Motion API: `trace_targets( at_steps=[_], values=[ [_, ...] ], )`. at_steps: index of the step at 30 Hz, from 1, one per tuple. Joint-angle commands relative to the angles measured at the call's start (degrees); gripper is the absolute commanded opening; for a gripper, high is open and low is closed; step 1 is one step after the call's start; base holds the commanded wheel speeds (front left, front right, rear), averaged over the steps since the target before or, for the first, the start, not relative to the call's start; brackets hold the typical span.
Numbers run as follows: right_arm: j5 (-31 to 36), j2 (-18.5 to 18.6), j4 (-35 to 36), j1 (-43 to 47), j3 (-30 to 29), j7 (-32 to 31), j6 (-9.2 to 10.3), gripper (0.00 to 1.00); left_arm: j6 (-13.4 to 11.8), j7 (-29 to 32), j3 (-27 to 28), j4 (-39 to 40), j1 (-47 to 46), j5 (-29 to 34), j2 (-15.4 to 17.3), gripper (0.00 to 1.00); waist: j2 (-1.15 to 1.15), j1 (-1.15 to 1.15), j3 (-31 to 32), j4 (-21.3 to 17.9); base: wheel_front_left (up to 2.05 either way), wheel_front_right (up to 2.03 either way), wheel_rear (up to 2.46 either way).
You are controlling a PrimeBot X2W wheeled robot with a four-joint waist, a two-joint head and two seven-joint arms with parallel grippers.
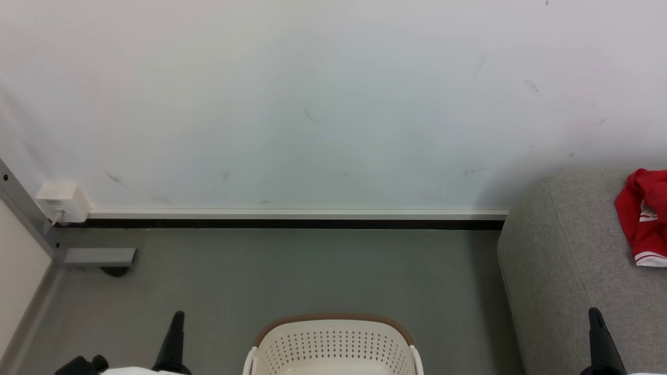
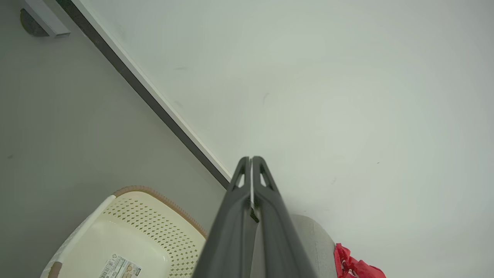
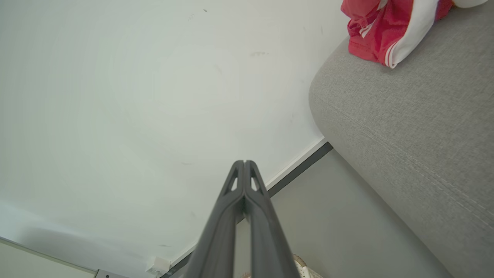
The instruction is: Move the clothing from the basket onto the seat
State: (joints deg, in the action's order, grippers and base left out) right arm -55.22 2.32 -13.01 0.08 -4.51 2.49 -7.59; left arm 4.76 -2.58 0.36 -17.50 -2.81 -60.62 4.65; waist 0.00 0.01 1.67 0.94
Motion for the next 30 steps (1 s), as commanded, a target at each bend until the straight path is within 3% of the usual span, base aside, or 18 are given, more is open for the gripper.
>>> trace_targets(
  at_steps=[1, 30],
  values=[
    [-1.99, 0.61, 0.26, -1.19, -0.41, -0.37, 0.08, 0.0, 0.4, 0.41, 0.6, 0.88, -1.28, -1.8, 0.19, 0.0, 0.0, -0.01, -0.03, -0.02, 0.0, 0.0, 0.0],
    [-18.83, 0.73, -0.55, -4.06, -1.24, -4.59, 0.11, 0.0, 1.52, 4.57, 3.4, 2.07, -2.73, -16.04, -0.77, 0.0, 0.0, -0.01, -0.69, -0.39, 0.0, 0.0, 0.0]
  ],
)
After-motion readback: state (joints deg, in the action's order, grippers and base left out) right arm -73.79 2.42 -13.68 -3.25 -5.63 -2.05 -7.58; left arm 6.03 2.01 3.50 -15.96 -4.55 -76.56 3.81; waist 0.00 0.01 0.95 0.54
